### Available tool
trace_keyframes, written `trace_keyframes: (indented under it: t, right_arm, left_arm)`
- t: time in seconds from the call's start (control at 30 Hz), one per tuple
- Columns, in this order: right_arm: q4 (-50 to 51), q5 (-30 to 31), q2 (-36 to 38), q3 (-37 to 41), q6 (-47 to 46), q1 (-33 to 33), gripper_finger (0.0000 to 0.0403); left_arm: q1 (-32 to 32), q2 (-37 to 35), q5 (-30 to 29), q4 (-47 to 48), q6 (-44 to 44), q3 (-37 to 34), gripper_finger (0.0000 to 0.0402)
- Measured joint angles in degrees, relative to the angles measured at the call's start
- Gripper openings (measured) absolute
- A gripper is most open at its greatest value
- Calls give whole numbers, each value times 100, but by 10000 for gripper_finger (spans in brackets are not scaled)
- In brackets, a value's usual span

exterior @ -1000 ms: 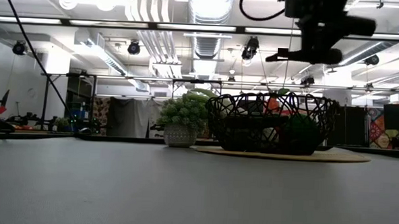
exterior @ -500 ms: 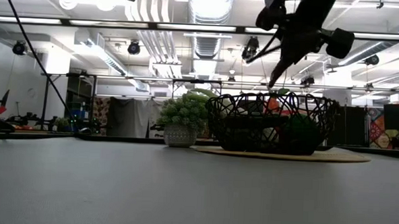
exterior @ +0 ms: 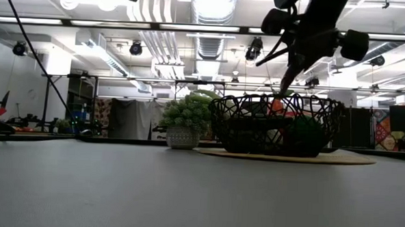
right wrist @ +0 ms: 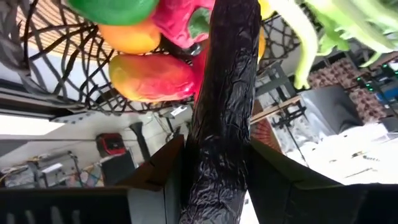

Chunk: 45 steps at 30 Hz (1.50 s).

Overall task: Build produce basket
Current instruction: Put the purple eggplant into the black wire basket, then return to Home Position

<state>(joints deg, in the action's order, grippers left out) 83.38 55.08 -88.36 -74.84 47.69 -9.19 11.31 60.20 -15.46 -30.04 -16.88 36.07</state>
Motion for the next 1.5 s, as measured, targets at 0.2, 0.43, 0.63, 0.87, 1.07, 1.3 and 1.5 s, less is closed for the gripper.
trace_keyframes:
  t: [0.2, 0.43, 0.63, 0.87, 1.07, 1.3, 1.5]
  right_arm:
    - [85, -37, 2, 34, -396, 6, 154]
    - [84, -155, 2, 37, -440, 6, 193]
    - [82, -155, 4, 37, -620, 9, 207]
    - [84, -134, 4, 37, -665, 6, 207]
    - [92, -104, 83, -88, -1079, -40, 208]
    - [-458, -1160, 644, -296, -4707, -76, 189]
    - [-4429, -1935, 2151, 1409, -4024, -787, 156]
  left_arm:
    - [0, 0, 0, -2, 2, 0, 151]
    - [0, 0, 0, -4, 4, 0, 151]
    - [0, 0, 0, -4, 8, 0, 151]
    - [0, 0, 0, -4, 10, 0, 151]
    - [0, 0, 0, 6, 11, 0, 151]
    - [172, -270, 0, 576, -47, 0, 151]
    - [540, -954, 23, 1291, -449, -255, 151]
